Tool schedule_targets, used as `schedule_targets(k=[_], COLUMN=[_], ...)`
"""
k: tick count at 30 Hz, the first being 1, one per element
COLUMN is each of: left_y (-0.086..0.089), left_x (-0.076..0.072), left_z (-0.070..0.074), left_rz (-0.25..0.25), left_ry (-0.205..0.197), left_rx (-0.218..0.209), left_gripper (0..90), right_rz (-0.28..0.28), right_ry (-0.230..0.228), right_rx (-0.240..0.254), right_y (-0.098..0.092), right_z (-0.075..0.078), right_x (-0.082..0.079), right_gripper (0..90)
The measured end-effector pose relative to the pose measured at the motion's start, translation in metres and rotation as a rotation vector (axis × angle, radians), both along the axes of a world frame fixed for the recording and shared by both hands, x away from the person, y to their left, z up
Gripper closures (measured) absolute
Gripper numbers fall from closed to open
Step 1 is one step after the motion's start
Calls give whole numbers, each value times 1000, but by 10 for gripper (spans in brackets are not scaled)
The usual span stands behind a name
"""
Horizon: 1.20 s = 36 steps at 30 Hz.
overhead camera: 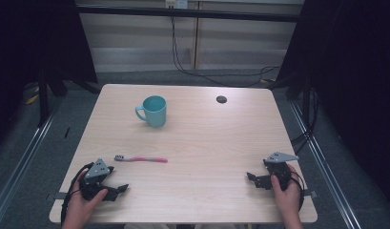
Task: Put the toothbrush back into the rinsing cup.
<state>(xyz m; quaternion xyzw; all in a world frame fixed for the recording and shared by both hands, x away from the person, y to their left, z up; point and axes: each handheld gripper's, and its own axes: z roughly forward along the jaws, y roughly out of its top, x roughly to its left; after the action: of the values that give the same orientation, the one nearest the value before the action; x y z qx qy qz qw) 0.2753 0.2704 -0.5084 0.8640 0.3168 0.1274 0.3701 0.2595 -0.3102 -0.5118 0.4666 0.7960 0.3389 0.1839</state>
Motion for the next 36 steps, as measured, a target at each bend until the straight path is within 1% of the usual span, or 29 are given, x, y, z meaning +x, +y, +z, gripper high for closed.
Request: schedule_targets(k=[11,13,14,16,18,22,26,27,28,29,30,31,33,34,35,36], left_y=[0,0,-1,-1,-3,-3,-4,-5,-5,-5,-6,-7,-8,-9,-11,-13], left_x=[0,0,-1,-1,-1,-1,1,2,4,5,6,7,8,9,11,11], left_z=[0,0,0,0,0,0,1,4,7,10,15,18,24,27,30,32], left_rz=[4,4,18,24,33,16,16,22,22,18,-13,-22,-38,-53,-68,-76], left_ry=[2,2,2,1,11,11,30,56,68,72,79,71,63,71,83,83], left_rx=[-1,4,3,6,-4,8,13,16,29,44,66,85,123,128,146,174], left_gripper=[106,106,106,105,101,69,46,48,84,152,222,208,221,229,236,242], right_rz=[9,10,13,21,21,21,23,25,26,25,24,24,27,28,27,28], right_ry=[-2,-3,-5,-3,-3,-3,-3,-4,-4,-4,-4,-2,1,1,1,1], right_rx=[-1,0,0,1,1,1,2,1,0,0,1,2,4,7,6,5], right_y=[-1,-1,-1,-2,-2,-2,-2,-2,-2,-2,-2,-2,-2,-3,-2,-2], right_z=[0,0,0,0,0,0,0,0,0,0,0,0,0,0,0,0], right_x=[0,1,1,1,1,1,1,1,1,1,1,1,2,2,2,2], right_gripper=[92,92,92,93,93,93,94,94,93,93,93,94,96,96,95,95])
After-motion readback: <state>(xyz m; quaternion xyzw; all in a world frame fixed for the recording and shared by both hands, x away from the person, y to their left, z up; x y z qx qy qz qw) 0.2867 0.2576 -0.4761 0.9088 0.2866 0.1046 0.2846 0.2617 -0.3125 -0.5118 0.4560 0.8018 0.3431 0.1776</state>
